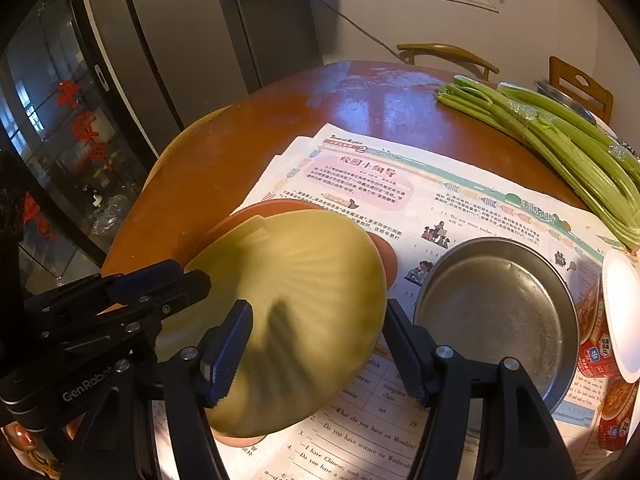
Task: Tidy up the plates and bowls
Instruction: 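Lower the yellow plate onto the terracotta plate and open the left tool, then move the left tool to the grey metal pan and grasp its rim, then lift the grey pan with the left tool and carry it over the plate stack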
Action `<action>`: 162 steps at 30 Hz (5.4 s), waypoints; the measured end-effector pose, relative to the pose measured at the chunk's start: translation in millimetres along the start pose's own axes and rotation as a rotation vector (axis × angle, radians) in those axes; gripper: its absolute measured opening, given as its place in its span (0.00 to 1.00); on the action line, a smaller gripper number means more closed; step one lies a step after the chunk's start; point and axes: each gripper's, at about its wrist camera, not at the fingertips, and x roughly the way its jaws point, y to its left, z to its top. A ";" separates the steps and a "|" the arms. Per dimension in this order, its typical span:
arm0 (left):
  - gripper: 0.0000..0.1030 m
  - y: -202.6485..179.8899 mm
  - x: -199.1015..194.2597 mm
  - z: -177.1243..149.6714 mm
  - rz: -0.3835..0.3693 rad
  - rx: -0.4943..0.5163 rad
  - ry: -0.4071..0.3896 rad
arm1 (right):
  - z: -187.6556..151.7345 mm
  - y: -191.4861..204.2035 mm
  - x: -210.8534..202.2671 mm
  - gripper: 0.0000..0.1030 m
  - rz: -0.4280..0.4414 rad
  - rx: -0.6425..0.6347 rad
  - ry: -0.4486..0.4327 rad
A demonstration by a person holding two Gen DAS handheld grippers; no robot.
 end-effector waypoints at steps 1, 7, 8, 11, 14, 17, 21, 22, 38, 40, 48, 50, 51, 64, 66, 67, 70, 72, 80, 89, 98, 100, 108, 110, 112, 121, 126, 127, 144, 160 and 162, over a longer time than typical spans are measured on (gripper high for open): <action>0.31 0.0 -0.3 -0.5 -0.001 0.001 0.000 | -0.8 0.8 0.5 0.65 -0.017 -0.006 -0.001; 0.32 -0.2 -2.1 -2.3 -0.002 0.004 0.001 | -4.2 7.6 0.9 0.65 -0.127 -0.057 -0.023; 0.32 -0.3 -3.1 -2.4 -0.008 0.004 0.000 | -5.0 8.5 1.4 0.65 -0.143 -0.066 -0.024; 0.33 -2.8 -6.5 -2.8 -0.010 0.016 -0.008 | -7.8 11.3 6.5 0.65 -0.172 -0.089 -0.012; 0.33 -3.4 -9.2 -3.8 -0.015 0.018 -0.011 | -10.4 18.2 5.4 0.65 -0.177 -0.113 -0.022; 0.34 -3.6 -13.2 -4.0 -0.019 0.018 -0.019 | -11.8 24.8 4.6 0.65 -0.204 -0.139 -0.031; 0.35 -1.2 -19.9 -4.1 -0.021 0.010 -0.032 | -13.5 27.5 1.2 0.65 -0.203 -0.143 -0.037; 0.35 -0.5 -21.7 -4.1 -0.022 0.008 -0.035 | -13.9 27.9 -0.7 0.65 -0.202 -0.143 -0.041; 0.45 -11.7 -52.4 -6.2 -0.010 0.009 -0.095 | -20.8 36.4 -47.9 0.65 -0.181 -0.139 -0.126; 0.46 -14.2 -56.8 -6.6 -0.008 0.010 -0.100 | -22.1 35.5 -55.0 0.65 -0.183 -0.138 -0.140; 0.50 -32.6 -73.3 -6.5 -0.001 0.041 -0.132 | -28.0 27.8 -80.2 0.65 -0.182 -0.121 -0.183; 0.50 -39.5 -76.2 -6.4 -0.002 0.053 -0.137 | -29.1 25.4 -86.1 0.65 -0.184 -0.116 -0.193; 0.50 -43.2 -77.7 -6.4 -0.003 0.059 -0.139 | -29.8 23.7 -89.4 0.65 -0.184 -0.113 -0.200; 0.51 -82.2 -82.5 -6.8 -0.008 0.127 -0.144 | -40.5 -7.0 -121.7 0.65 -0.180 -0.041 -0.251; 0.51 -87.4 -83.1 -6.6 -0.011 0.134 -0.145 | -42.4 -12.7 -124.5 0.65 -0.182 -0.029 -0.254; 0.51 -90.4 -83.3 -6.6 -0.011 0.141 -0.145 | -43.5 -16.1 -126.2 0.65 -0.182 -0.019 -0.256; 0.52 -98.5 -82.0 -7.5 -0.012 0.155 -0.141 | -47.0 -27.0 -129.2 0.65 -0.183 0.007 -0.257; 0.52 -103.6 -80.2 -7.9 -0.012 0.165 -0.138 | -49.7 -34.8 -129.9 0.65 -0.185 0.026 -0.255; 0.52 -129.5 -67.3 -6.7 -0.018 0.213 -0.116 | -59.8 -70.5 -129.0 0.65 -0.189 0.123 -0.234; 0.52 -148.5 -40.1 -1.0 -0.027 0.267 -0.058 | -67.1 -97.0 -119.7 0.65 -0.172 0.200 -0.204; 0.52 -160.1 -3.5 19.6 -0.077 0.291 0.028 | -66.2 -115.0 -98.8 0.65 -0.159 0.262 -0.152; 0.52 -163.7 4.7 24.7 -0.089 0.302 0.047 | -65.3 -117.8 -93.8 0.65 -0.156 0.271 -0.142; 0.52 -172.0 42.2 35.7 -0.105 0.329 0.124 | -61.4 -124.6 -78.1 0.65 -0.143 0.308 -0.104; 0.52 -170.0 48.5 38.2 -0.106 0.321 0.129 | -60.4 -124.8 -75.5 0.65 -0.141 0.312 -0.098; 0.52 -167.9 55.1 39.4 -0.088 0.313 0.134 | -59.1 -125.9 -72.0 0.65 -0.144 0.316 -0.086; 0.52 -171.5 72.3 41.2 -0.098 0.341 0.155 | -52.7 -130.4 -62.7 0.65 -0.171 0.323 -0.053; 0.52 -171.9 82.1 43.0 -0.094 0.343 0.168 | -50.1 -133.2 -56.3 0.65 -0.188 0.330 -0.030; 0.52 -171.8 84.6 43.5 -0.095 0.342 0.170 | -49.7 -133.9 -54.4 0.65 -0.192 0.329 -0.024; 0.43 -170.5 92.5 39.5 -0.124 0.332 0.200 | -47.7 -119.6 -34.0 0.65 -0.173 0.282 0.031; 0.43 -161.3 56.0 38.0 -0.145 0.294 0.149 | -46.6 -109.7 -60.8 0.65 -0.139 0.264 -0.036; 0.43 -160.6 49.0 38.2 -0.146 0.295 0.137 | -46.6 -107.3 -65.7 0.65 -0.136 0.258 -0.049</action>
